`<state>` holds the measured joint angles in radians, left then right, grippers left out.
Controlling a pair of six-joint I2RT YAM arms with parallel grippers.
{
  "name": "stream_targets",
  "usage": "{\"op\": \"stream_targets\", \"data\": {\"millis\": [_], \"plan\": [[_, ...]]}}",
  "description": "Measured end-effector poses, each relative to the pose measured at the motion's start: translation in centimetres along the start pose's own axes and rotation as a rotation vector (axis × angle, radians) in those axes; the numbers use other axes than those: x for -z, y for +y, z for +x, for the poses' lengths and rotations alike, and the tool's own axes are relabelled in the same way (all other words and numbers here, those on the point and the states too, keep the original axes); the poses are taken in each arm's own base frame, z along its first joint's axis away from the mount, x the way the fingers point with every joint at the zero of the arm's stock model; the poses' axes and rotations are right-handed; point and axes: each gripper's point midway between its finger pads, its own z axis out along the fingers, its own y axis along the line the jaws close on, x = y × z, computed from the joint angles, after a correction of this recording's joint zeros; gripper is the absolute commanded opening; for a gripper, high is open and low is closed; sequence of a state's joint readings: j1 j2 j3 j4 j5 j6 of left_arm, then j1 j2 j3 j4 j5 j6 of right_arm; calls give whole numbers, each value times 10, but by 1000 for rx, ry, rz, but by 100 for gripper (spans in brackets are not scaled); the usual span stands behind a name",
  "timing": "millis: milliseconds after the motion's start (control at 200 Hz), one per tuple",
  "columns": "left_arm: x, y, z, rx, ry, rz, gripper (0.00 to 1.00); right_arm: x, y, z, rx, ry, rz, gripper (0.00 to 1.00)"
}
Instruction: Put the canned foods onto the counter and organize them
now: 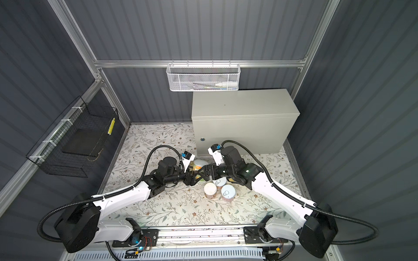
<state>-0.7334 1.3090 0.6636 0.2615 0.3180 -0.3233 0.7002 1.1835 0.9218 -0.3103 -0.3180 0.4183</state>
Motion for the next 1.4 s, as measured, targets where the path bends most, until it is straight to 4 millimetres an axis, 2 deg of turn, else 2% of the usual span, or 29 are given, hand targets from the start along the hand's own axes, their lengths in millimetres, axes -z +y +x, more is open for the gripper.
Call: {"op": "stream_targets", "data": {"millis": [190, 410, 580, 725, 850, 1141, 1396], "plan": [[13, 1, -18, 17, -38, -51, 43, 11, -14, 5, 11, -42, 70, 99], [19, 7, -32, 27, -32, -127, 43, 34, -20, 4, 27, -124, 120, 99], [20, 0, -55, 22, -47, -133, 43, 54, -27, 10, 29, -192, 156, 99], [19, -11, -87, 13, -72, -119, 43, 73, -27, 8, 30, -252, 167, 99], [25, -26, -123, -12, -110, -104, 43, 87, -31, 11, 29, -307, 187, 99], [25, -59, -220, -104, -234, -65, 43, 85, -48, 33, 0, -302, 222, 99], [17, -74, -273, -165, -297, -44, 43, 87, -49, 38, 0, -313, 215, 99]]}}
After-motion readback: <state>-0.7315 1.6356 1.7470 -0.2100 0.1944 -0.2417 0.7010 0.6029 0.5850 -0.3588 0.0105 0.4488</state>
